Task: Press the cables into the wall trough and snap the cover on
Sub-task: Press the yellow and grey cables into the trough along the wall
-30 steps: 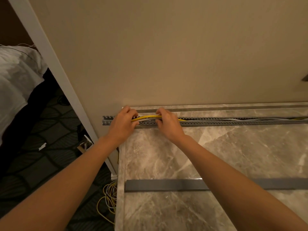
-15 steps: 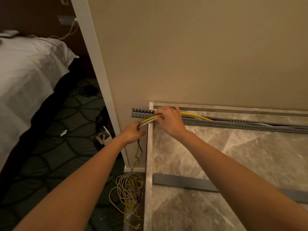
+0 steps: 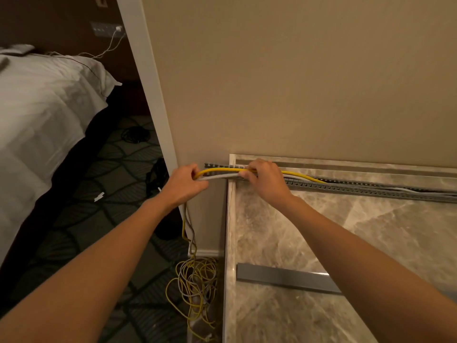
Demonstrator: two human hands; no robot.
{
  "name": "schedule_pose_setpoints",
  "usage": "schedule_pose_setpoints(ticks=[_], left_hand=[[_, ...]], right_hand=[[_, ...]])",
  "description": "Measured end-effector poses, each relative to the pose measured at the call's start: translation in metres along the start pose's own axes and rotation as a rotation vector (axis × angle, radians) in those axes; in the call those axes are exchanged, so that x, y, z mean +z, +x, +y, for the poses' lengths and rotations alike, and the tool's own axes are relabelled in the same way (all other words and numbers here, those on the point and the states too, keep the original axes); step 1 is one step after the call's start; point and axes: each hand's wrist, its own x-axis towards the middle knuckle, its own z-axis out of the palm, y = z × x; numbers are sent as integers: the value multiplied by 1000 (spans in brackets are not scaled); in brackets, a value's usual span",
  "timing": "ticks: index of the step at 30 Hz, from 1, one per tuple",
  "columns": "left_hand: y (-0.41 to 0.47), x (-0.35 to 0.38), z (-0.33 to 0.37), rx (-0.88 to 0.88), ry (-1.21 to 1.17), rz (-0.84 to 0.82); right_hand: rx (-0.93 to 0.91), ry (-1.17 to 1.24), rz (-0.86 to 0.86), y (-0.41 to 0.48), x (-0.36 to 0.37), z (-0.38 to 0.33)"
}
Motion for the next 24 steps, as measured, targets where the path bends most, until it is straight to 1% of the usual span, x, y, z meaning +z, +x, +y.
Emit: schedule_pose_setpoints(ticks=[2,6,9,14,17,21,24], left_hand=[[1,-9,6,57,-38,26],[4,-20,16,177,-10,16],[10,-22,18,212,65,-3],[18,-18,25,217,106,58],[19,-15,25,225,181,16],[21,-18,32,275,334,5],[18,-14,45,318,435,21]], right_hand=[[21,18,9,-1,0,0],[53,78,36,-5,2,0],[73,83,46,-5,4,0],[122,103,48,-3,5,-2],[126,111,44,-4,6,-2],[167,255,110,-4,5,-2],[174,295,47,-3,-2,-2]])
